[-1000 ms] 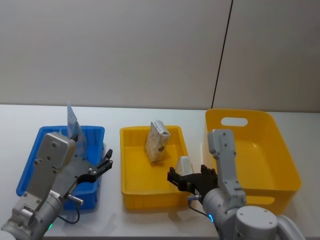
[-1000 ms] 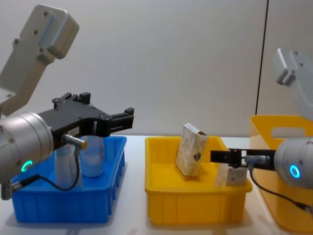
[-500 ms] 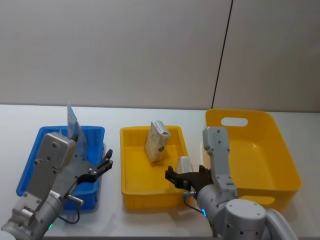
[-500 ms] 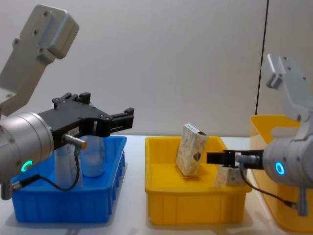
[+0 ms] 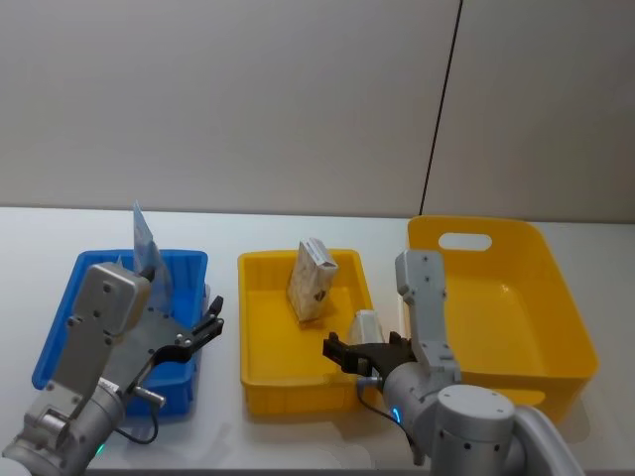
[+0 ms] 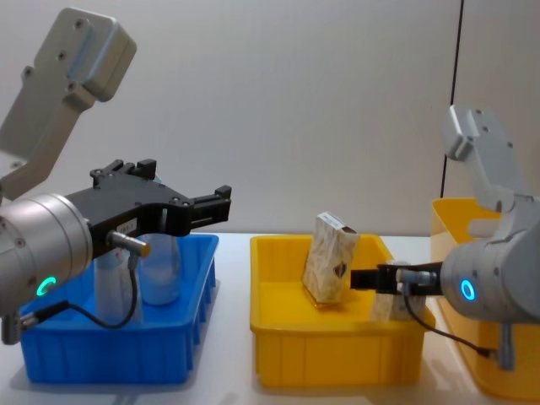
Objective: Bimanual collaborative sorting of washing and personal care products
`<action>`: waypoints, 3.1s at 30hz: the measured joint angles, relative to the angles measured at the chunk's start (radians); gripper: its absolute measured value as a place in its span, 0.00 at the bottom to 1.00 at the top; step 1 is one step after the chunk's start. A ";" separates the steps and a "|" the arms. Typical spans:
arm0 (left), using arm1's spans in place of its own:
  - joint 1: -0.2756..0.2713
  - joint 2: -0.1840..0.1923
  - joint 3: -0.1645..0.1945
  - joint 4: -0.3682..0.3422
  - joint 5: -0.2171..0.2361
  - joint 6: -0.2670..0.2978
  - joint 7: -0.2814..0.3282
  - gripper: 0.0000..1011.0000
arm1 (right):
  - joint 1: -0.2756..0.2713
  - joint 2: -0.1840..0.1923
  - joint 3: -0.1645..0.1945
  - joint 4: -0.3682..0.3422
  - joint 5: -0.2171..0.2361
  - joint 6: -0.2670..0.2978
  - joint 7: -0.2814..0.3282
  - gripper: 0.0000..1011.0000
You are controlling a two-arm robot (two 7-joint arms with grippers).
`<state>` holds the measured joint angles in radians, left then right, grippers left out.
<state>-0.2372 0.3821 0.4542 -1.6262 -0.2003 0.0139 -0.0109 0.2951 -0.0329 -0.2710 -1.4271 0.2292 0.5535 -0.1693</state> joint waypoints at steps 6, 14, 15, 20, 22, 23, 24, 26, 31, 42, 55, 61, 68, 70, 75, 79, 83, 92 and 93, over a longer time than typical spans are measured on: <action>0.000 0.000 0.000 0.000 0.000 0.000 0.000 0.99 | 0.011 -0.005 0.002 0.019 0.000 0.005 0.005 0.99; 0.000 0.000 0.000 0.000 0.000 0.000 0.000 0.99 | 0.024 -0.011 0.006 0.042 -0.003 0.007 0.017 0.83; 0.000 0.000 0.000 0.000 0.000 0.000 0.000 0.99 | 0.025 -0.012 0.007 0.045 -0.003 0.007 0.019 0.82; 0.000 0.000 0.000 0.000 0.000 0.000 0.000 0.99 | 0.030 -0.016 0.010 0.054 -0.005 0.007 0.021 0.66; 0.000 0.000 0.000 0.000 0.000 0.000 0.000 0.99 | 0.032 -0.019 0.011 0.058 -0.007 0.007 0.021 0.59; 0.000 0.000 0.000 0.000 0.000 0.000 0.000 0.99 | 0.033 -0.019 0.011 0.059 -0.007 0.007 0.021 0.57; 0.000 0.000 0.000 0.000 0.000 0.000 0.000 0.99 | 0.033 -0.020 0.012 0.060 -0.008 0.007 0.021 0.55; 0.000 0.000 0.000 0.000 0.000 0.000 0.000 0.99 | 0.035 -0.023 0.013 0.063 -0.010 0.008 0.021 0.46; 0.000 0.000 0.000 0.000 0.000 0.000 0.000 0.99 | 0.037 -0.027 0.016 0.068 -0.014 0.008 0.020 0.35; 0.000 0.000 0.000 0.000 0.000 0.000 0.000 0.99 | 0.036 -0.034 0.019 0.068 -0.031 0.003 0.011 0.34; 0.000 0.000 0.000 0.000 0.000 0.000 0.000 0.99 | 0.021 -0.011 -0.013 0.041 -0.067 -0.086 0.046 0.27; 0.000 0.000 0.000 0.000 0.000 0.000 0.000 0.99 | 0.019 0.012 -0.040 0.027 -0.086 -0.153 0.091 0.16; 0.000 0.000 0.000 0.000 0.000 0.000 0.000 0.99 | 0.021 0.033 -0.063 0.014 -0.103 -0.217 0.139 0.04; 0.000 0.000 0.000 0.000 0.000 0.000 0.000 0.99 | 0.024 0.039 -0.070 0.008 -0.108 -0.237 0.151 0.03; 0.000 0.000 0.000 0.000 0.000 0.000 0.000 0.99 | 0.029 0.051 -0.080 -0.004 -0.120 -0.277 0.177 0.03; 0.000 0.000 0.000 0.000 0.000 0.000 0.000 0.99 | 0.033 0.056 -0.083 -0.010 -0.127 -0.304 0.190 0.03; 0.000 0.000 0.000 0.000 0.000 0.000 0.000 0.99 | 0.036 0.062 -0.084 -0.017 -0.138 -0.335 0.197 0.02; 0.000 0.000 0.000 0.000 0.000 0.000 0.000 0.99 | 0.037 0.072 -0.070 -0.051 -0.167 -0.357 0.180 0.02; 0.000 0.000 0.000 0.000 0.000 0.000 0.000 0.99 | 0.036 0.074 -0.066 -0.058 -0.173 -0.356 0.172 0.02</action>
<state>-0.2372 0.3821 0.4542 -1.6262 -0.2003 0.0139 -0.0109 0.3311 0.0408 -0.3367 -1.4852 0.0557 0.1971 0.0031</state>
